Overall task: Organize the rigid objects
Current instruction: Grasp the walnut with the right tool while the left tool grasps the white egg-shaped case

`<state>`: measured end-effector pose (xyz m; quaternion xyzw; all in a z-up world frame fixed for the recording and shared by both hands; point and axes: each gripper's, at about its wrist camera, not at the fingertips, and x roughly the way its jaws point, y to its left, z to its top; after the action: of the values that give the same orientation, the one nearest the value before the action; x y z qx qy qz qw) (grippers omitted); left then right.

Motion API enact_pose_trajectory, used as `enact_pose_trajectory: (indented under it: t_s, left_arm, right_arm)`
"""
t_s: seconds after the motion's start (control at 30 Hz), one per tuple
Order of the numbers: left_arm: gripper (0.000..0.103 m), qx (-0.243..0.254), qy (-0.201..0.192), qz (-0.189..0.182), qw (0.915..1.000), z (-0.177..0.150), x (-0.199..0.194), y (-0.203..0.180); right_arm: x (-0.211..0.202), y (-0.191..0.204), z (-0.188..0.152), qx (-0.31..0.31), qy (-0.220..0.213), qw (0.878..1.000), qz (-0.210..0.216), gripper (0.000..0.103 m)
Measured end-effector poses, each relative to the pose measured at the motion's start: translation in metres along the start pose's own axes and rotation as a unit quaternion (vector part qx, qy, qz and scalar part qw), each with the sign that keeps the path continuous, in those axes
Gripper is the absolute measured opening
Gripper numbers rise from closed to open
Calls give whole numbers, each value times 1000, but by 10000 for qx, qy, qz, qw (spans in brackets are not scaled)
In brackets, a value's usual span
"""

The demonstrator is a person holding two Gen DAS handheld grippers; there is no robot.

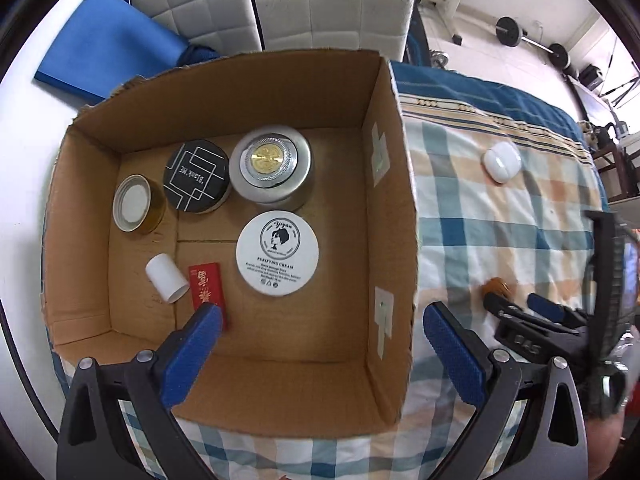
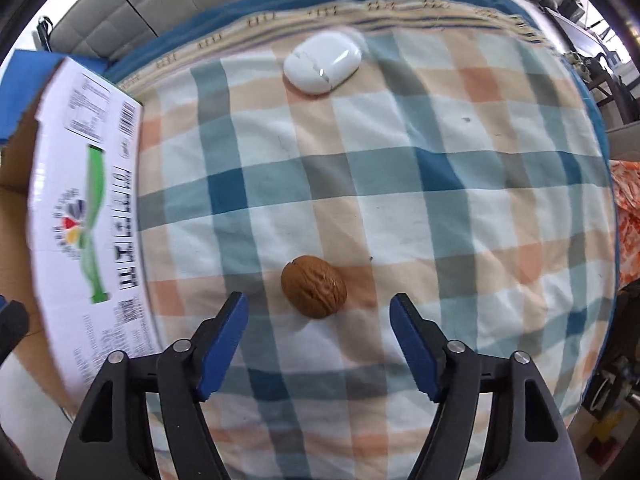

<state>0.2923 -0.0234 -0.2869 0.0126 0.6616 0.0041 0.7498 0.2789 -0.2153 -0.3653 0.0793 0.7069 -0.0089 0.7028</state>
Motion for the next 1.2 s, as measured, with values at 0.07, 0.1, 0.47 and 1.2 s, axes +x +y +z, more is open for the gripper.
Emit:
enact_pose_trajectory:
  t_s: [0.07, 0.1, 0.47, 1.2]
  left_arm:
    - [103, -20, 53, 75, 10000, 4, 4, -1]
    - [103, -30, 102, 94, 9999, 6, 4, -2]
    - [103, 656, -501, -168, 9964, 48, -51, -78]
    - [93, 2067, 872, -256, 9742, 142, 117, -219]
  right_arm:
    - [16, 1, 4, -18, 165, 9999, -24, 60]
    - [23, 1, 6, -34, 209, 9998, -69, 48]
    - [-21, -35, 22, 148, -196, 9997, 63, 40]
    - [-17, -193, 85, 1860, -242, 9777, 950, 40]
